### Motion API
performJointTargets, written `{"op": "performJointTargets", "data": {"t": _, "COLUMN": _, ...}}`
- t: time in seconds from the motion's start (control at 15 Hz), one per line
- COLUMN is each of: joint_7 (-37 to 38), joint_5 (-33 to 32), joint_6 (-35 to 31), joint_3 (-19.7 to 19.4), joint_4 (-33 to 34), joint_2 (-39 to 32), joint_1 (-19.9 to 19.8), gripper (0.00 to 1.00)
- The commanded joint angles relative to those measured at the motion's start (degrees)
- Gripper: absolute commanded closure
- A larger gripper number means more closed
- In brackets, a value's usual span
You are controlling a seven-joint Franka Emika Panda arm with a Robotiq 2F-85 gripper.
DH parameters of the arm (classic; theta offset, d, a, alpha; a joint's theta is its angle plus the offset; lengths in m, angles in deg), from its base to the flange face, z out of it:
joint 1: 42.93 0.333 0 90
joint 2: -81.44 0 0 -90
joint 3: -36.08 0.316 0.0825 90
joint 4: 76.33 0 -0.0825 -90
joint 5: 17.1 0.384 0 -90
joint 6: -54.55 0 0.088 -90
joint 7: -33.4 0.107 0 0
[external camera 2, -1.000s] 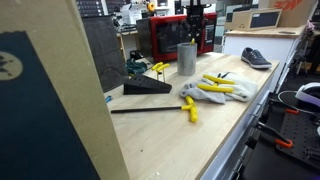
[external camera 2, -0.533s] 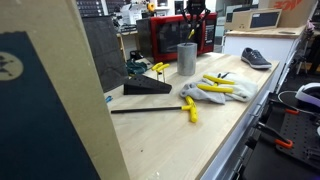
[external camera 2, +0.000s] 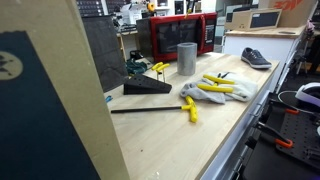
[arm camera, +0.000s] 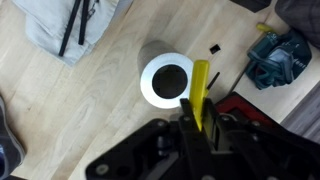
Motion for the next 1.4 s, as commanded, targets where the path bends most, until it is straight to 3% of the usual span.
{"op": "performJointTargets", "data": {"t": 0.0, "joint_7": 1.39, "joint_5": 1.69, "joint_6": 3.98, "joint_3": 0.90, "joint_4": 4.00, "joint_2": -0.07, "joint_1": 0.47, "gripper": 0.96}}
{"op": "performJointTargets", "data": {"t": 0.6, "joint_7": 2.00, "joint_5": 2.11, "joint_6": 6.87, "joint_3": 3.50, "joint_4": 6.00, "joint_2": -3.99, "joint_1": 2.53, "gripper": 0.96}}
{"op": "performJointTargets", "data": {"t": 1.33, "joint_7": 5.79, "joint_5": 2.27, "joint_6": 8.71, "joint_3": 4.06, "joint_4": 10.05, "joint_2": -14.76, "joint_1": 5.88, "gripper": 0.96}}
